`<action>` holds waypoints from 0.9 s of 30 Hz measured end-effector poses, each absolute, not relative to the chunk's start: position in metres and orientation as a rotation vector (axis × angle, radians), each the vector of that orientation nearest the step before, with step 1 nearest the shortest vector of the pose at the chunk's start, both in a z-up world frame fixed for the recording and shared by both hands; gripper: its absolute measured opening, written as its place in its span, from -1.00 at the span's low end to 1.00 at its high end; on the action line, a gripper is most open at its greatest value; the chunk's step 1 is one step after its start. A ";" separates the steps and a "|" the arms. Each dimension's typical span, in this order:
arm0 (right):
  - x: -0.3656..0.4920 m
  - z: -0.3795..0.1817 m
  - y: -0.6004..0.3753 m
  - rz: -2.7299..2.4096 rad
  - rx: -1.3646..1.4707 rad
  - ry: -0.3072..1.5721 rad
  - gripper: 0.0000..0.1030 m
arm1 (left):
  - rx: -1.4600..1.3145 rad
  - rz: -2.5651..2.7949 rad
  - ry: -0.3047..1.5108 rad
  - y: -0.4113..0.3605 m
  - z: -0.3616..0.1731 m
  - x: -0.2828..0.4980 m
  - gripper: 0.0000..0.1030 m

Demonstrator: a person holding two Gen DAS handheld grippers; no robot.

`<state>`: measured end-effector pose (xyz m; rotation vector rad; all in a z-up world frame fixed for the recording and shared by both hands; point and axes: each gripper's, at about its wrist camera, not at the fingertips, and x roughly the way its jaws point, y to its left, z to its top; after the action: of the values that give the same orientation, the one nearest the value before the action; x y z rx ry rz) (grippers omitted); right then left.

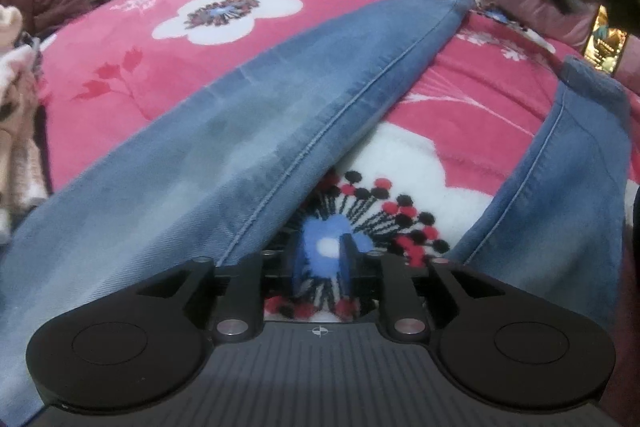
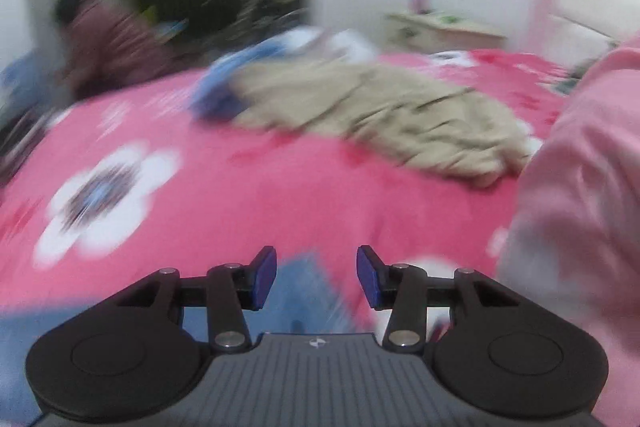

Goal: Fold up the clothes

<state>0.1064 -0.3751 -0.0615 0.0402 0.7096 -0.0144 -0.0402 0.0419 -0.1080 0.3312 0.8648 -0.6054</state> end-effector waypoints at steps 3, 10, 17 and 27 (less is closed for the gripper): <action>0.083 -0.079 -0.354 0.120 -0.045 0.747 -0.12 | 0.322 -0.566 0.865 0.048 -0.103 -0.042 -0.48; 0.084 -0.110 -0.370 -0.117 -0.059 0.900 -0.17 | 0.270 -0.473 0.900 0.082 -0.095 -0.055 -0.46; 0.061 -0.076 -0.303 0.125 -0.138 0.781 -0.18 | 0.554 -0.428 0.799 0.070 -0.114 -0.054 -0.38; 0.049 -0.065 -0.235 0.338 -0.237 0.745 -0.18 | 0.528 -0.471 0.858 0.075 -0.109 -0.052 -1.00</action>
<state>0.0489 -0.2347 -0.0648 -0.2375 0.7447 0.3382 -0.0523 0.0747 -0.1094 0.5284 0.8579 -0.4705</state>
